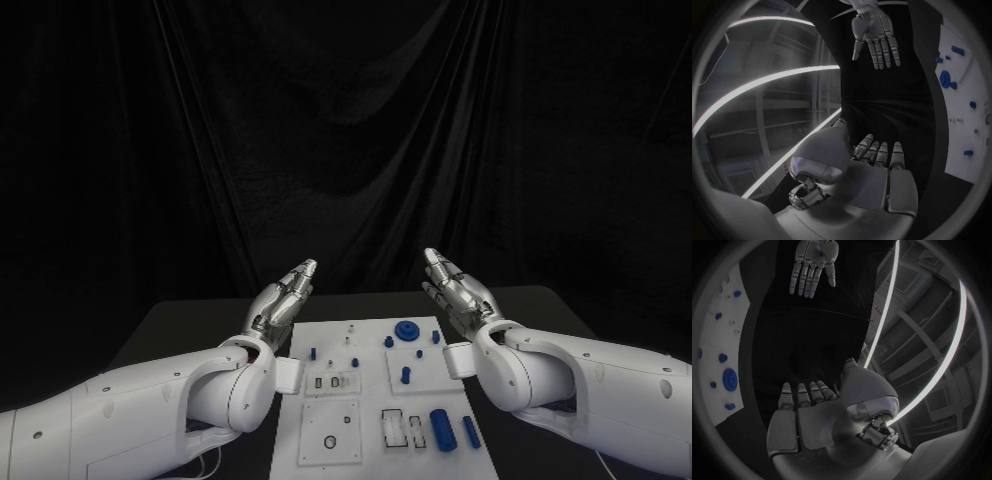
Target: Assemble the parts on the task board
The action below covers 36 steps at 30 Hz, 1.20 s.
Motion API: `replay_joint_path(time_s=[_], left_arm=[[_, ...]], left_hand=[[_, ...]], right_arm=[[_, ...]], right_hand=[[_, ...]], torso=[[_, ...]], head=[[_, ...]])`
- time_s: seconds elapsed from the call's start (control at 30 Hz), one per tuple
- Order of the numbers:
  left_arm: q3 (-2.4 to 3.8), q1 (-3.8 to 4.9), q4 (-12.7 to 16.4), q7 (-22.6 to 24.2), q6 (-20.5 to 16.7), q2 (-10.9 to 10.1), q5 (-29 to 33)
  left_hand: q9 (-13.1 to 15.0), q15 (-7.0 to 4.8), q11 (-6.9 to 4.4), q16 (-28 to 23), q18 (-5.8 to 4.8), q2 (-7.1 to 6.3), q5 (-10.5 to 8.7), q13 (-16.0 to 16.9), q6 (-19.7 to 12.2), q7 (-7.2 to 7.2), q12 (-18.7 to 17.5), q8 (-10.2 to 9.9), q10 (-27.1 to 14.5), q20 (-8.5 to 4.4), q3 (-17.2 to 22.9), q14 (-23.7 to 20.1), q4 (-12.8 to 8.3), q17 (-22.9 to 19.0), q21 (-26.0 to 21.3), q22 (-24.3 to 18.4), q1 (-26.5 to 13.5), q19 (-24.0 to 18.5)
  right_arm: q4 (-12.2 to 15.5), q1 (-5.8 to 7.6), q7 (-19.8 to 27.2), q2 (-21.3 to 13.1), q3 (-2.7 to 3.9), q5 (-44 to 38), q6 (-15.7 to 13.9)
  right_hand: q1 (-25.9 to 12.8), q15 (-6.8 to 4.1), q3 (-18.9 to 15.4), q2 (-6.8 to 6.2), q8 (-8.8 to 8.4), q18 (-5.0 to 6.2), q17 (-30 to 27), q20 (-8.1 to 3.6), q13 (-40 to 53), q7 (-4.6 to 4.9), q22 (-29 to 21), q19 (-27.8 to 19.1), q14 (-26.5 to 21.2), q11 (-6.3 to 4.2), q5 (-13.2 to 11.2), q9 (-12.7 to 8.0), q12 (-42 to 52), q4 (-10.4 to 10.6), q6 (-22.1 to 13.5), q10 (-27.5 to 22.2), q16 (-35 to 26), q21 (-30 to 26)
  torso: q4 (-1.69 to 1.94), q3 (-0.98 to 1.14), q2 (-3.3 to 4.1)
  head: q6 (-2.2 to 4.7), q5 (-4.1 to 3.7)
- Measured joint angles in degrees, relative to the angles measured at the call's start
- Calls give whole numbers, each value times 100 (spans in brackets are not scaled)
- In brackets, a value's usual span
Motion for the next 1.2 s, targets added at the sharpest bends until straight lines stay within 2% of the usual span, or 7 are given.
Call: replay_joint_path(time_s=[0.27,0.6,0.63,0.73,0.77,0.97,1.2], left_arm=[[-329,193,40,251,1268,-30,262],[-420,251,55,348,2067,-38,463],[-420,252,16,351,2121,-27,469],[-419,257,-435,363,2354,4,475],[-418,260,-483,366,2394,-11,479],[-420,263,-471,373,2597,-83,454],[-420,263,-420,379,2686,-369,380]], left_hand=[[0,2,1,0,91,17,36,0,34,-21,0,0,1,64,9,2,23,-3,0,0,95,-4],[7,40,1,0,190,19,235,0,96,-43,0,22,1,229,50,1,29,-5,0,0,230,-4],[7,40,1,0,232,19,239,0,96,-43,0,22,1,236,50,1,29,-5,0,0,230,2],[11,40,1,0,271,10,273,0,137,-41,0,22,1,270,66,1,13,-4,0,0,295,-4],[14,40,1,0,271,9,311,3,138,-41,0,22,1,281,65,1,14,-4,0,0,294,7],[14,116,35,0,357,3,454,13,197,-21,0,22,36,446,99,12,11,-3,0,1,490,7],[29,379,106,12,379,-18,753,62,275,8,30,45,221,745,105,44,5,3,26,36,754,75]], right_arm=[[-120,341,-185,-8,-415,353,1393],[-185,531,-368,-14,-628,671,2592],[-204,536,-389,-32,-629,690,2683],[-404,571,-476,-232,-628,760,3102],[-447,572,-493,-278,-628,781,3188],[-466,572,-596,-242,-636,862,3647],[-549,637,-668,-199,-632,881,3965]], right_hand=[[21,155,17,21,74,0,0,72,0,134,1,-5,8,123,0,27,0,17,93,4,0,0],[148,242,64,13,286,-1,0,139,31,305,1,3,-6,336,88,74,112,32,264,12,0,0],[148,242,64,13,286,-2,0,139,31,305,1,3,-6,336,88,74,111,32,264,12,0,0],[224,287,73,1,386,-2,0,201,39,366,1,3,-3,398,232,89,155,23,324,12,0,0],[273,286,81,13,403,-3,0,203,39,366,2,5,-3,398,275,89,157,15,324,12,0,0],[386,443,97,22,629,-2,0,350,55,427,39,72,-1,418,338,125,250,31,447,32,0,14],[1127,788,203,-62,1032,-3,73,643,133,542,156,347,146,566,913,168,710,3,645,138,158,238]], torso=[[-2,2,-4],[-2,2,-4],[-1,2,-2],[4,-4,58],[6,-6,77],[60,-37,175],[130,-73,269]], head=[[1,1],[1,1],[-37,-7],[-474,-33],[-539,-34],[-709,-31],[-855,-19]])
